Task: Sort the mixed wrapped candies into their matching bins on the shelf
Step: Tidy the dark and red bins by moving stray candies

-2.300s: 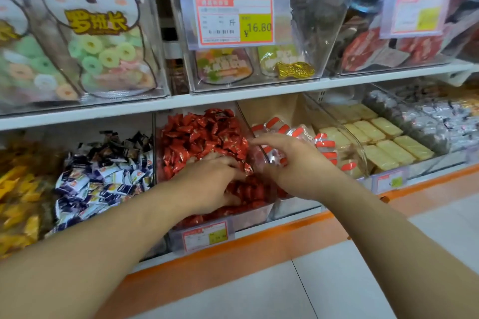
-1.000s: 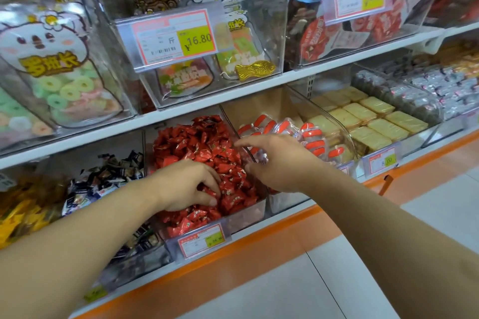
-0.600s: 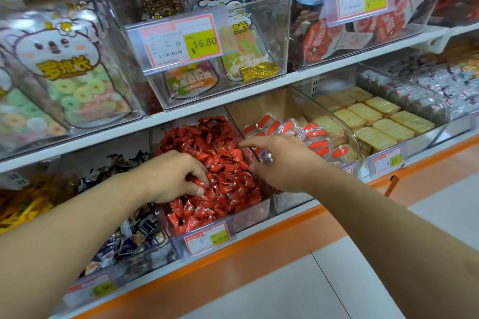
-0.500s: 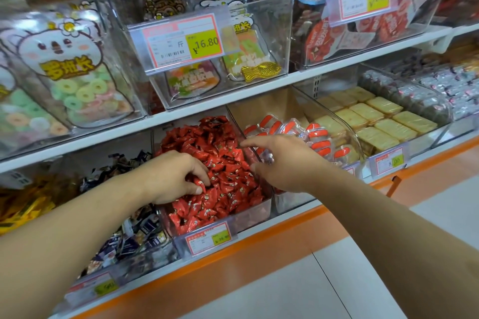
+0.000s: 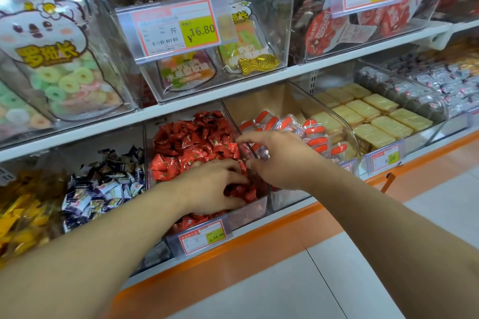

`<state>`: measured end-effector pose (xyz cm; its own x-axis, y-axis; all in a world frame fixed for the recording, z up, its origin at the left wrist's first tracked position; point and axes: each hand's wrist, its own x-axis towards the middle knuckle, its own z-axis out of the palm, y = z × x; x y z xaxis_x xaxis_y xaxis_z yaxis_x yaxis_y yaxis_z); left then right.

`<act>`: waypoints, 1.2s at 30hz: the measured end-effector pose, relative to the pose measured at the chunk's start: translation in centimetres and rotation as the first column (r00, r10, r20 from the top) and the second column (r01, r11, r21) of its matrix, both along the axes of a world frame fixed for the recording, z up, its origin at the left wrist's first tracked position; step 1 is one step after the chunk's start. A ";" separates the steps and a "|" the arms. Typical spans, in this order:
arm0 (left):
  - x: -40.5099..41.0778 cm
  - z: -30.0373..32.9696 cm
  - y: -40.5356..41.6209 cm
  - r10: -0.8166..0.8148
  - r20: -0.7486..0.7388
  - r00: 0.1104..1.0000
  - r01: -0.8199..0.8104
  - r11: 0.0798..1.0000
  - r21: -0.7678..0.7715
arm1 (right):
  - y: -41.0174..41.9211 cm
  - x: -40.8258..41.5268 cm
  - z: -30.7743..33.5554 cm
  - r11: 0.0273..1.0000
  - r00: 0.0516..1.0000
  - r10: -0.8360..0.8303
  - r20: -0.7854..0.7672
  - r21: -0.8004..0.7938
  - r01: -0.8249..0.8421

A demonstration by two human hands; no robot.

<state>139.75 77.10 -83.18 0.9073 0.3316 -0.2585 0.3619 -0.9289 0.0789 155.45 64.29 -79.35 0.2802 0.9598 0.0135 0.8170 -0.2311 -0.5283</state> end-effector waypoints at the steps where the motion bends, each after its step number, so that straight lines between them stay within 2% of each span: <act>1: 0.1 -0.1 0.2 -0.011 -0.025 1.000 0.012 0.999 0.040 | 0.0 0.0 -0.1 1.000 1.000 0.002 -0.001 0.001 -0.002; 6: -0.8 1.4 2.2 -0.097 -0.082 0.992 0.104 0.991 0.080 | 0.0 0.1 -0.3 1.000 1.000 0.002 -0.004 0.002 -0.002; 10: -2.8 2.3 3.3 -0.082 -0.102 0.991 0.088 0.994 0.057 | -0.2 0.0 -0.2 1.000 1.000 0.005 0.002 0.001 -0.005; 17: -3.8 2.8 4.0 -0.006 -0.014 1.000 0.006 1.000 0.000 | -0.4 -0.1 0.1 1.000 1.000 0.006 0.005 -0.011 -0.006; 29: -4.6 2.3 5.2 0.149 0.135 0.980 -0.154 0.988 0.026 | -0.4 -0.1 0.3 1.000 1.000 0.002 0.004 -0.021 -0.002; 33: -4.1 2.1 4.4 0.244 0.202 0.949 -0.226 0.968 -0.107 | -0.3 0.0 0.3 1.000 1.000 0.005 0.008 -0.023 -0.005; 36: -3.5 2.8 2.9 0.202 0.239 0.950 -0.177 0.976 -0.125 | -0.1 0.0 0.2 1.000 1.000 0.010 0.013 -0.024 -0.010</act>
<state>136.22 79.98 -80.37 0.8700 0.4877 -0.0730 0.4873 -0.8276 0.2786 155.44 64.21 -79.15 0.2703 0.9628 -0.0063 0.8261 -0.2353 -0.5120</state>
